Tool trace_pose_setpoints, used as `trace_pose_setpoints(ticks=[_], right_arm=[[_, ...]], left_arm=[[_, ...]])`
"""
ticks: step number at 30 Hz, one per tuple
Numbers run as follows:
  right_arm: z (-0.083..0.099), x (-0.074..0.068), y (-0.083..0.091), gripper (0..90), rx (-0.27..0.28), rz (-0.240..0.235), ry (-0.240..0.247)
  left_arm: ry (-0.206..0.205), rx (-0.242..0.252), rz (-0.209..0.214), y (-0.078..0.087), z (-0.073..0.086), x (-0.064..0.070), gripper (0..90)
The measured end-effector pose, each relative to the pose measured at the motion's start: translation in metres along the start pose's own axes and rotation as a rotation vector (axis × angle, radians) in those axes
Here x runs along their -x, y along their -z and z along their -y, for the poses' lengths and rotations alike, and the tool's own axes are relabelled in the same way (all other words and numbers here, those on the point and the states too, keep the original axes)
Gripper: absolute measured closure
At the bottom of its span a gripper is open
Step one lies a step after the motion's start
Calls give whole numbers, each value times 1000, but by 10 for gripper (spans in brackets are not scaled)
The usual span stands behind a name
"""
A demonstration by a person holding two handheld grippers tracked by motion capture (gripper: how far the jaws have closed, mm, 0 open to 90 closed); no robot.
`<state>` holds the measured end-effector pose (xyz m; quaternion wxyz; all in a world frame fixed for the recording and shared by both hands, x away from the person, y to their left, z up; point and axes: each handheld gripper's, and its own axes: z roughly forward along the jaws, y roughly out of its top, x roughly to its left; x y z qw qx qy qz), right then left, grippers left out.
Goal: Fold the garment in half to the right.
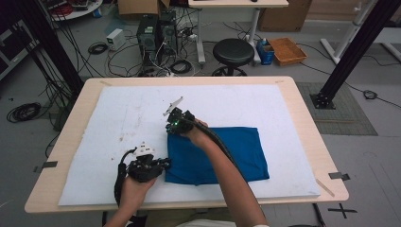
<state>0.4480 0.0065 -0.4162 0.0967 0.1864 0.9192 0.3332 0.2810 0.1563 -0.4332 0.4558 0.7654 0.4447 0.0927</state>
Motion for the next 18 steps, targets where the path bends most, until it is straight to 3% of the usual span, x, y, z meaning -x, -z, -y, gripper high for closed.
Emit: trace_pose_setpoints(ticks=[4,8,15,17,18], right_arm=[[3,5,19,868,78,-10,-25],[12,10,39,868,133,-10,-38],[39,24,75,868,218,11,-92],[43,27,81,868,227,15,-107],[54,34,94,868,250,29,-130]], left_arm=[[21,58,78,3,-6,3,858],[-25,98,133,3,-17,15,858],[-50,106,234,-17,-43,40,858],[-51,106,240,-20,-46,43,858],[-61,96,260,-28,-54,51,857]])
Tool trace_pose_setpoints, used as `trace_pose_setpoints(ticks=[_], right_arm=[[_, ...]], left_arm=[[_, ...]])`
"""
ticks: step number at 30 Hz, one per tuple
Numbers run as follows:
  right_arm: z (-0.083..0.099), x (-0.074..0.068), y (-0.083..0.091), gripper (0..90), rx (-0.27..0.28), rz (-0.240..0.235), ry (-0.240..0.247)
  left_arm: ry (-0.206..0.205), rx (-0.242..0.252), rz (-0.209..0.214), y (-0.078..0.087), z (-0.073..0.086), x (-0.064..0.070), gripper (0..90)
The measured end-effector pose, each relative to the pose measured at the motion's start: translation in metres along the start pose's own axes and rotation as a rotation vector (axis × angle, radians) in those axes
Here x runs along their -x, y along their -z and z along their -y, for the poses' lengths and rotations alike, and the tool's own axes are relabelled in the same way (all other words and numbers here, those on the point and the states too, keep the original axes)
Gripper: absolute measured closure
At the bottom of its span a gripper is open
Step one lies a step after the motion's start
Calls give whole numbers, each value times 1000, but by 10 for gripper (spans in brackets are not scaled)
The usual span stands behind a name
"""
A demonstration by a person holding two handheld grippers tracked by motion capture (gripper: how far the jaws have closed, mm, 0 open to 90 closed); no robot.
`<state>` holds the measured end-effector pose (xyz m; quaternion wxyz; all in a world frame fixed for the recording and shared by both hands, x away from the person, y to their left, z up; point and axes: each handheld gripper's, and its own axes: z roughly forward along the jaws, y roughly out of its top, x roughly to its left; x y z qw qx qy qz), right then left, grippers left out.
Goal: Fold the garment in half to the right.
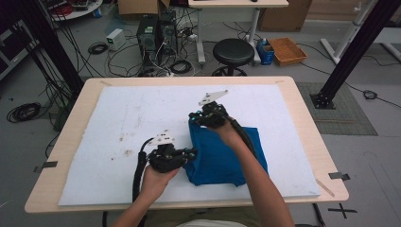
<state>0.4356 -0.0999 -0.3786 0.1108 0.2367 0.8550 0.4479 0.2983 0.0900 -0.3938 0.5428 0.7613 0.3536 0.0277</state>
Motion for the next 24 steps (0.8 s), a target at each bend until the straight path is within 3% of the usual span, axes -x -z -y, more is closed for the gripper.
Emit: trace_pose_setpoints(ticks=[6,11,24], right_arm=[[29,25,37,868,49,47,-83],[54,40,59,868,67,81,-137],[93,62,93,868,48,199,-216]], left_arm=[[19,-19,76,-29,-21,11,858],[17,-56,120,-58,-29,22,857],[12,-149,153,-133,-41,44,857]])
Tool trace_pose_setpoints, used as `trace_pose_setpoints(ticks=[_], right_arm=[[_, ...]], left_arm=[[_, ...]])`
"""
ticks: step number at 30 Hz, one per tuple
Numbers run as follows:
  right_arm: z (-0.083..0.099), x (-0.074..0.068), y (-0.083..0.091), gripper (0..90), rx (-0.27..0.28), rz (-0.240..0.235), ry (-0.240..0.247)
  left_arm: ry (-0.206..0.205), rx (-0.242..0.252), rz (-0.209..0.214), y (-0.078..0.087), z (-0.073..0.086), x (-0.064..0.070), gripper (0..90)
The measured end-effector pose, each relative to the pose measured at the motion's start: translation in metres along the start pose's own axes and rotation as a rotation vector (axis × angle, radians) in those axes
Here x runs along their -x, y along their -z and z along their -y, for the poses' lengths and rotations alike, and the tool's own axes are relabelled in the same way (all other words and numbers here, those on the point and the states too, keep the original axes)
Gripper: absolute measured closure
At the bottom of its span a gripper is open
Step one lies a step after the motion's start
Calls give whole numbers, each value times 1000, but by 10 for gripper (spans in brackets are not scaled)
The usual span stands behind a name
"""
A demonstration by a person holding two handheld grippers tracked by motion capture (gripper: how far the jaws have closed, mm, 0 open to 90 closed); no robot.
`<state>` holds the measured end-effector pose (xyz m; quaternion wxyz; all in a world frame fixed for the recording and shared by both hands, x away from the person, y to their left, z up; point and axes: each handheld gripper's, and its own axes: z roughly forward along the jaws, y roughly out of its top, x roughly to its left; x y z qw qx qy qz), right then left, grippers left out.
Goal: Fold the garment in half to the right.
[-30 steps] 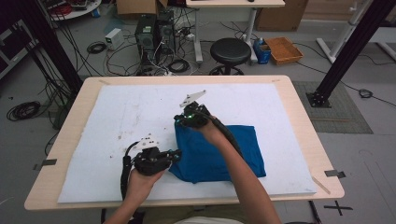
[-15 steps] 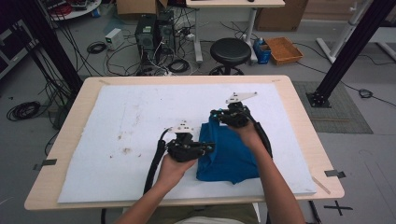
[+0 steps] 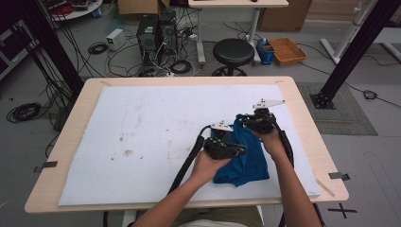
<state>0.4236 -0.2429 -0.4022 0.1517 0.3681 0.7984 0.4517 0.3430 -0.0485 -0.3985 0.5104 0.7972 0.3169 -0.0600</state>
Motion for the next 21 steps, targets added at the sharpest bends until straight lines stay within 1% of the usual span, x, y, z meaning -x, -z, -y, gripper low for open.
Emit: trace_pose_setpoints(ticks=[1,2,4,5,7,9,10,11,12,13,14,15,16,18,19,20,21], right_arm=[[1,1,1,868,-2,6,1],[4,4,3,868,-2,16,-1],[7,7,6,868,-6,30,-4],[9,8,7,868,-8,41,-1],[13,11,10,868,-7,55,-12],[17,13,12,867,-6,84,-11],[19,13,13,856,-7,92,-15],[19,13,13,856,-7,92,-15],[22,14,16,714,-19,121,-24],[22,14,16,714,-19,121,-24],[24,15,21,613,-8,140,-46],[25,15,24,575,2,151,-45],[27,15,29,534,12,175,-38],[30,14,38,515,34,204,-41],[33,12,45,513,54,217,-35],[34,11,49,513,62,218,-33],[36,8,55,513,67,213,-28]], left_arm=[[0,0,0,0,0,0,857],[-10,-17,-1,-10,-1,2,857],[-18,-29,-5,-19,-2,4,856],[-17,-28,-6,-23,-2,4,856],[-21,-21,-4,-30,-2,4,854],[-57,-12,-23,-33,-1,5,842],[-69,-5,-32,-32,-1,6,801],[-69,-5,-32,-32,-1,6,739],[-100,33,-69,-24,-2,3,682],[-100,33,-69,-24,-2,3,644],[-110,70,-106,-13,-3,0,586],[-139,100,-140,-2,-3,-4,536],[-154,119,-158,4,-3,-7,481],[-189,181,-203,26,1,-17,431],[-203,192,-225,34,3,-20,413],[-211,212,-245,44,7,-26,390],[-211,212,-245,44,7,-26,382]])
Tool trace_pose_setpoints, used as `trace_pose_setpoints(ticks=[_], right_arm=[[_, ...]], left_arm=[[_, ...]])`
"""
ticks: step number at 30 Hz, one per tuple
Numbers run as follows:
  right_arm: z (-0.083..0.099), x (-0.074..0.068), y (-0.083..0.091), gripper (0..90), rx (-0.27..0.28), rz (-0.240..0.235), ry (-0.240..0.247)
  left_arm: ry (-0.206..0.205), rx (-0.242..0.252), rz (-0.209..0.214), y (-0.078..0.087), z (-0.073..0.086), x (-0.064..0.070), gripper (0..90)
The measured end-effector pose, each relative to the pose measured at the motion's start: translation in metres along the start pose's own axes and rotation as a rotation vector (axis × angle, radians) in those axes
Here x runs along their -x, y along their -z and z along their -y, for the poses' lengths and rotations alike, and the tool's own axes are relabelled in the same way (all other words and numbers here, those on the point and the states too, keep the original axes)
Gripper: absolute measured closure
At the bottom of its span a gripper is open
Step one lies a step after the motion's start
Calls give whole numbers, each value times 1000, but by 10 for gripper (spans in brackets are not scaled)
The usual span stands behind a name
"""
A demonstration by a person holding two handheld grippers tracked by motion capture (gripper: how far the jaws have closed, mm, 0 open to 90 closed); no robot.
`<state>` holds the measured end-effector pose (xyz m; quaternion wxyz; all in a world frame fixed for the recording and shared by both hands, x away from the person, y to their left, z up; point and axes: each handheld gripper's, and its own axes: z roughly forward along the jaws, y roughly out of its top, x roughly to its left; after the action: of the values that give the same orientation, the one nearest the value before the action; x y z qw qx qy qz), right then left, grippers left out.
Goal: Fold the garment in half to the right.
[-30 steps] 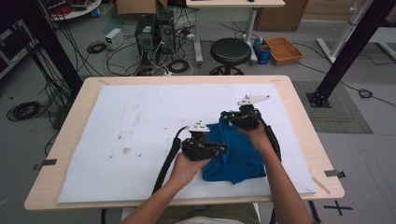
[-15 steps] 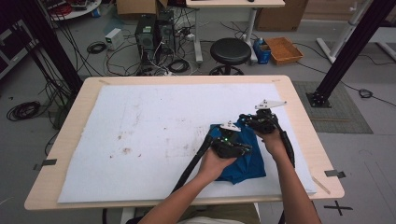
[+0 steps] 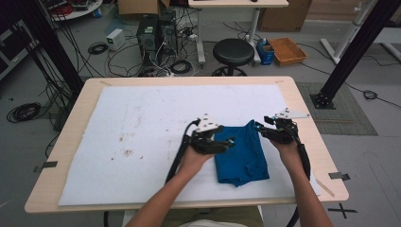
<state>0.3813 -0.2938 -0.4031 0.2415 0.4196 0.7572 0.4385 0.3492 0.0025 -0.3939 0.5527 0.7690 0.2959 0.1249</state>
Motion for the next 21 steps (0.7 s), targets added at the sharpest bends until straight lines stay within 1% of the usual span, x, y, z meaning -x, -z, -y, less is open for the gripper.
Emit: trace_pose_setpoints(ticks=[1,2,3,4,5,6,8,9,10,12,13,15,16,18,19,21], right_arm=[[3,-3,7,521,9,-10,10],[4,-5,11,548,13,-21,22],[6,-9,17,602,6,-47,36],[9,-14,21,641,-3,-79,62],[12,-20,24,669,-11,-116,106],[15,-27,26,692,-29,-160,143],[20,-39,26,699,-79,-228,191],[22,-44,25,700,-113,-248,201],[25,-48,22,700,-135,-253,210],[30,-53,15,696,-181,-281,191],[32,-54,11,679,-203,-286,189],[37,-54,3,615,-269,-298,162],[39,-53,1,591,-295,-292,145],[39,-50,3,578,-315,-307,120],[38,-48,7,579,-316,-293,124],[37,-46,13,606,-331,-262,146]], left_arm=[[-6,25,-20,20,8,-17,381],[-2,35,-34,29,13,-25,376],[3,45,-38,38,18,-34,361],[5,59,-42,46,24,-42,347],[10,69,-51,55,29,-49,341],[15,80,-58,63,34,-56,333],[16,100,-72,78,43,-68,309],[19,113,-77,85,46,-73,301],[21,123,-82,92,50,-77,299],[2,121,-99,102,56,-84,288],[-6,115,-108,106,59,-85,287],[-34,101,-121,115,67,-88,287],[-37,100,-121,117,70,-89,287],[-42,99,-125,119,73,-89,287],[-49,86,-131,121,75,-89,287],[-53,81,-133,121,77,-85,287]])
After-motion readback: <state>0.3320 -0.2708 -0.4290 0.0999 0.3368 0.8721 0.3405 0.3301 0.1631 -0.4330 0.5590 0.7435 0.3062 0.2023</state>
